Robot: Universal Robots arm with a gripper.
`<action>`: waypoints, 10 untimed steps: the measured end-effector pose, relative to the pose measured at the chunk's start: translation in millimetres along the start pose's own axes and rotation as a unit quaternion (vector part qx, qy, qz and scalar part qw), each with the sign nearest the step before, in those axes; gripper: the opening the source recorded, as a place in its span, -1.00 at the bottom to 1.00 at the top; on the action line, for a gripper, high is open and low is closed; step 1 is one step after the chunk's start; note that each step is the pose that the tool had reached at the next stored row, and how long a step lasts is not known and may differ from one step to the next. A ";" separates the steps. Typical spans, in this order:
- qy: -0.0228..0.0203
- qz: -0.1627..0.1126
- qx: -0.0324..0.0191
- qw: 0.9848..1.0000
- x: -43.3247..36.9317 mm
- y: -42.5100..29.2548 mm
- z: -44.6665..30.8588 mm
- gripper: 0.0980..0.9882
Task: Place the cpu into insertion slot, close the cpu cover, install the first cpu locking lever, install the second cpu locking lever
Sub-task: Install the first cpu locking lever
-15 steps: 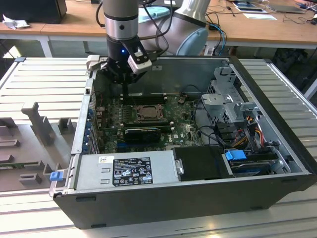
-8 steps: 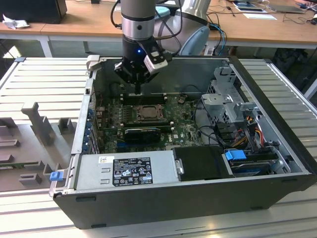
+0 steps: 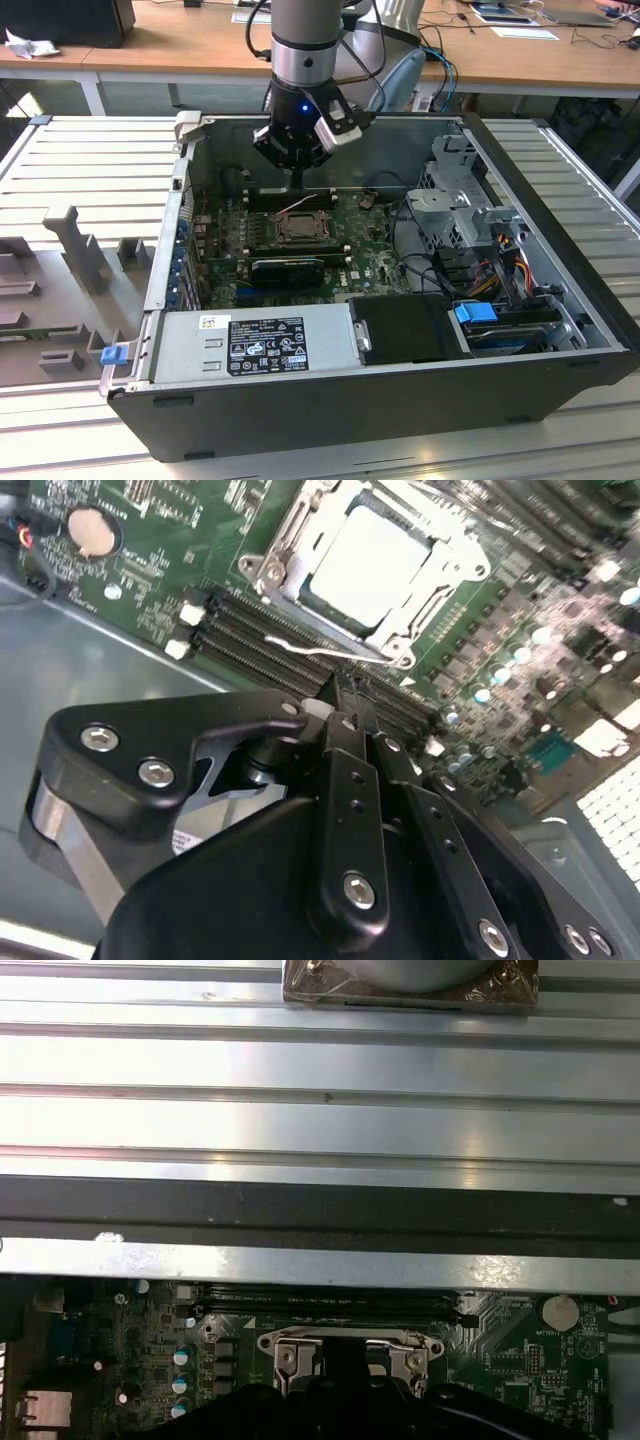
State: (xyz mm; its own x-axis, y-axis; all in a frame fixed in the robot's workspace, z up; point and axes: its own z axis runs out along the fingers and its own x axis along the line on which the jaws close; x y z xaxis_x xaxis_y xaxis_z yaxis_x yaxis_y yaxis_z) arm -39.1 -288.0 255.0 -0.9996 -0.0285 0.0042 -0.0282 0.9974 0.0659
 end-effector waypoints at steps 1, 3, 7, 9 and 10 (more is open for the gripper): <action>0.000 0.000 -0.001 1.000 0.0 -0.3 2.8 -0.98; 0.000 0.000 -0.003 1.000 0.0 -0.8 8.4 -0.98; 0.000 0.000 -0.004 1.000 -0.1 -1.5 19.5 -0.98; 0.000 -0.001 -0.005 1.000 -0.9 -1.7 21.5 -0.98; 0.000 -0.001 -0.005 1.000 -1.3 -1.7 21.9 -0.98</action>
State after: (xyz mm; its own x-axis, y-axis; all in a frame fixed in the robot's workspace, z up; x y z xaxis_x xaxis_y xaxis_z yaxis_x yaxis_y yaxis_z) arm -37.8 -288.3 233.0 -0.9995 -0.0300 0.0041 -0.0296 0.9967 0.0757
